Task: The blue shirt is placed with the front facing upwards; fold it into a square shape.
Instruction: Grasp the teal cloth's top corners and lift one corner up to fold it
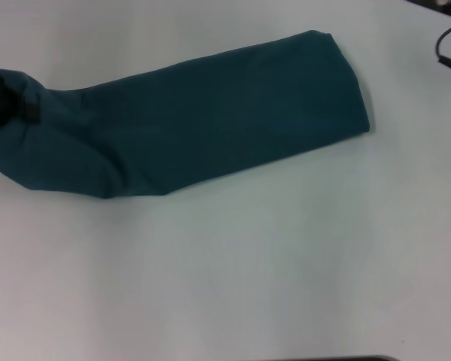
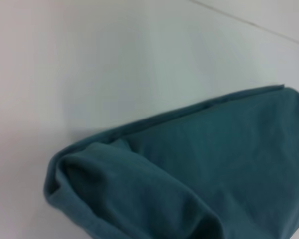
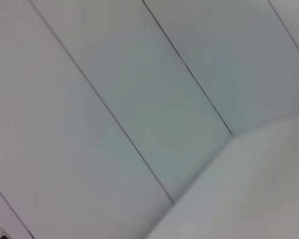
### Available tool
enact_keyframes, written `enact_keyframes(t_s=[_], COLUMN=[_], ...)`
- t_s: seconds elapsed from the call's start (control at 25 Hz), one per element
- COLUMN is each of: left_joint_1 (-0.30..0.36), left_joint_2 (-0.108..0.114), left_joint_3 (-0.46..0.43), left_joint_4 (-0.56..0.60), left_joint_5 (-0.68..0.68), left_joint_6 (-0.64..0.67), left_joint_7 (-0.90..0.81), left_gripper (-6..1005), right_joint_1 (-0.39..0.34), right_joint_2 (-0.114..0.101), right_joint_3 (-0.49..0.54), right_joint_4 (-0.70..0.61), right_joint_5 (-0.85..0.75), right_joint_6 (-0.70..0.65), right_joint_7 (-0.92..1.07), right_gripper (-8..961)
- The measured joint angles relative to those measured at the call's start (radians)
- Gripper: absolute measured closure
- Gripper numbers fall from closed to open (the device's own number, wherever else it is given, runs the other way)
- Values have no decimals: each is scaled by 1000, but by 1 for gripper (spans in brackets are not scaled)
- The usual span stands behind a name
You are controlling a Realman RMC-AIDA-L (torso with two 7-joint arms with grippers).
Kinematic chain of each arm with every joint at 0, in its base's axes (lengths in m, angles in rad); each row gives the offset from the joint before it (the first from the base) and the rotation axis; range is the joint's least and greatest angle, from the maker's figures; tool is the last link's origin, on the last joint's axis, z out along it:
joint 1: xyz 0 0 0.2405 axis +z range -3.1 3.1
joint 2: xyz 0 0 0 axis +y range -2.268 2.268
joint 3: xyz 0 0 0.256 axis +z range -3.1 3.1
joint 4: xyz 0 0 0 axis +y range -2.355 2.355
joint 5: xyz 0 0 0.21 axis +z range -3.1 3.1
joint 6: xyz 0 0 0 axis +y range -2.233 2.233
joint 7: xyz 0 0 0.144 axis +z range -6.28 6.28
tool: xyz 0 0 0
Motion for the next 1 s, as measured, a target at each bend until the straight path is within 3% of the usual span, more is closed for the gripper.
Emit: enact_keyframes(t_s=[0.16, 0.4, 0.68, 0.8, 0.96, 1.0], left_joint_1=[0, -4, -6, -7, -10, -12], left_joint_2=[0, -16, -31, -52, -67, -67], left_joint_3=[-40, -58, -57, -57, -79, -81], left_joint_4=[2, 9, 28, 31, 33, 33], left_joint_5=[-6, -34, -74, -102, -121, -130], left_joint_6=[-8, -7, -11, -12, -9, -7], left_joint_7=[-1, -4, -25, -30, -33, -34], left_gripper=[920, 921, 922, 922, 921, 921], right_joint_1=[8, 39, 137, 194, 280, 280], right_joint_2=[3, 12, 16, 22, 27, 27], right_joint_3=[-15, -105, -189, -193, -150, -150], right_joint_4=[174, 264, 370, 476, 725, 725], right_joint_5=[137, 179, 192, 251, 414, 414], right_joint_6=[59, 169, 260, 320, 364, 364], right_joint_7=[-254, -518, -598, -712, -1042, -1042], right_gripper=[217, 495, 778, 903, 954, 954])
